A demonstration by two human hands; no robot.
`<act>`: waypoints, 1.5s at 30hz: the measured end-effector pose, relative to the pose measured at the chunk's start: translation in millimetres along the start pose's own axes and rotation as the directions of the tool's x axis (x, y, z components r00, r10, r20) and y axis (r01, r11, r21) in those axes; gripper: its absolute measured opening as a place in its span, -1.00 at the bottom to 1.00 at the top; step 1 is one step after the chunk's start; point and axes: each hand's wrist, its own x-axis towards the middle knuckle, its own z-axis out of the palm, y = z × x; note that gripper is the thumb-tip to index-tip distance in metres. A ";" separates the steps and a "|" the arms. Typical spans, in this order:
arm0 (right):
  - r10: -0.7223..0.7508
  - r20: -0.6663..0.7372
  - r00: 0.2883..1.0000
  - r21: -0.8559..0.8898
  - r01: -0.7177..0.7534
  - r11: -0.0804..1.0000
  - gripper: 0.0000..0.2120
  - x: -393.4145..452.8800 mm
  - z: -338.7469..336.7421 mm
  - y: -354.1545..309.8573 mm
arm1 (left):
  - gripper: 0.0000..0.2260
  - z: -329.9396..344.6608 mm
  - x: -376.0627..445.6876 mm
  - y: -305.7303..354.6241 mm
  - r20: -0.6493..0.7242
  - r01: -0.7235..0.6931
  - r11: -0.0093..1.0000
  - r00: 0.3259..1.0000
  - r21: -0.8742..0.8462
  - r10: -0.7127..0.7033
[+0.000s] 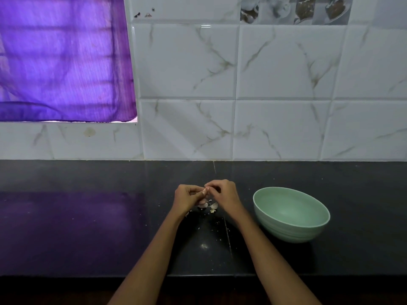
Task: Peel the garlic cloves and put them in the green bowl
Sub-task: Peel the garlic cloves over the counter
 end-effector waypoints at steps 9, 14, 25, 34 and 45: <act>-0.058 -0.055 0.997 0.017 0.059 0.998 -0.93 1.5 -1.7 1.8 | -0.87 -3.5 2.6 9.5 0.139 0.252 0.911 0.966 -0.328 -0.218; -0.165 0.023 0.986 -0.168 0.167 0.972 -0.91 -1.1 -2.3 -1.1 | -0.87 -4.5 0.9 14.2 0.264 0.384 0.863 0.914 -0.327 -0.306; -0.104 0.094 0.990 -0.130 0.115 0.985 -0.93 -1.1 -8.4 0.6 | -0.88 -6.5 0.0 14.8 0.291 0.392 0.892 0.901 -0.227 -0.322; 0.011 0.150 0.989 -0.186 0.018 0.982 -0.93 0.1 -7.4 1.2 | -0.86 -8.2 -0.6 17.4 0.271 0.374 0.907 0.909 -0.192 -0.318; 0.090 0.196 0.977 -0.123 -0.066 0.990 -0.85 -4.0 -7.5 -1.4 | -0.83 -13.1 7.7 13.1 0.052 0.253 0.897 0.966 -0.363 -0.252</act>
